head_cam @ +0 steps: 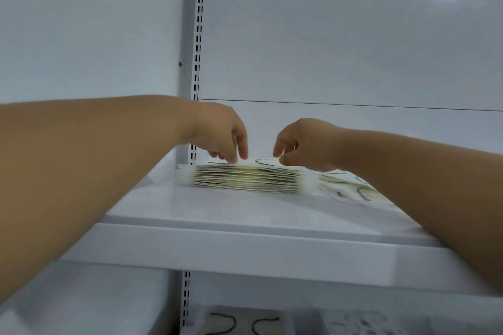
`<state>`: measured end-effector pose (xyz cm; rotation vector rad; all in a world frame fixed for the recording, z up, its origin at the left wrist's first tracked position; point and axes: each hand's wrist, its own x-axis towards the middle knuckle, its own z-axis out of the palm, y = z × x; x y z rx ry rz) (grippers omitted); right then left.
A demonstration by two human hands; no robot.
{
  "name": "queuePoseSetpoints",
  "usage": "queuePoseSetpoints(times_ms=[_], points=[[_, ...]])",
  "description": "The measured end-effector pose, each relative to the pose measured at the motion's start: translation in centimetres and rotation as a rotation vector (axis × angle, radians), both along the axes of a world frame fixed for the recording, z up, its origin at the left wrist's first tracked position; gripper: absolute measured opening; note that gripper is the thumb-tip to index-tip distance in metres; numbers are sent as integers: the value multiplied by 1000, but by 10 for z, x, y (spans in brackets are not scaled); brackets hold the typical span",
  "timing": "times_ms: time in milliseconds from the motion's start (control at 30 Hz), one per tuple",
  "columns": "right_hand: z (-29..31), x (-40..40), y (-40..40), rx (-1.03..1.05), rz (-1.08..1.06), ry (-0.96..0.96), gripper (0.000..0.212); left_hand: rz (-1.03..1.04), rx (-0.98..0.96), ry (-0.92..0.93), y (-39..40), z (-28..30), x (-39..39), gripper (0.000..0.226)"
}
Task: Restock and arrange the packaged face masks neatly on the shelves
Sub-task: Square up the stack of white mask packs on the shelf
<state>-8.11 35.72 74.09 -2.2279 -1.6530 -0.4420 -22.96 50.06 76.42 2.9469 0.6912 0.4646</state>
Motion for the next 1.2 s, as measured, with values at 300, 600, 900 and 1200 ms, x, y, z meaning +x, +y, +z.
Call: queuePoseSetpoints(times_ms=[300,600,900,1200], points=[[8,3,-18,75,24,108,13,27,38,33,-22,0,7,16],[18,36,-90,-337,-368,-154,50,-108,51,40,-96,12,71,21],[5,67,-91,-549,-481,194,88,-46,-96,133,-136,14,135,24],[7,86,-109,-299,-488,16,47,45,-387,-45,-129,-6,160,34]])
